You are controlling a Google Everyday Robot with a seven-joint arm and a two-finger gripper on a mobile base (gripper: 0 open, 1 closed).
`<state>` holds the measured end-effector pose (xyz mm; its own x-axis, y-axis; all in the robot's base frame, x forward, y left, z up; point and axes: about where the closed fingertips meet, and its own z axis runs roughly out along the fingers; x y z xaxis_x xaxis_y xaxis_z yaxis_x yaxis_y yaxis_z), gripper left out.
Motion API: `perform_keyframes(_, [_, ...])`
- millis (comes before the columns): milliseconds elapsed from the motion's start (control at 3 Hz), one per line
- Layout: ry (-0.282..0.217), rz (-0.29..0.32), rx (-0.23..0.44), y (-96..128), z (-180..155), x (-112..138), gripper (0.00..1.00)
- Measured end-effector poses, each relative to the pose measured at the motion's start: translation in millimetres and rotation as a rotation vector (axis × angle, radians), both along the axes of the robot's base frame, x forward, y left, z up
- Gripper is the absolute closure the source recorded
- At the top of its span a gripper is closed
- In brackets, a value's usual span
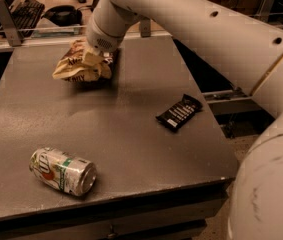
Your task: Move brown chip bag near rxbar chocolate
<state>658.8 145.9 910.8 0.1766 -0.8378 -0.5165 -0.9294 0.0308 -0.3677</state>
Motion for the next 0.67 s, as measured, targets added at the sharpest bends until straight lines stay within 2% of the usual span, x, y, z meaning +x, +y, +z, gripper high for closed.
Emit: perform_keyframes(667, [0.03, -0.184, -0.125, -114, -12, -3, 1.0])
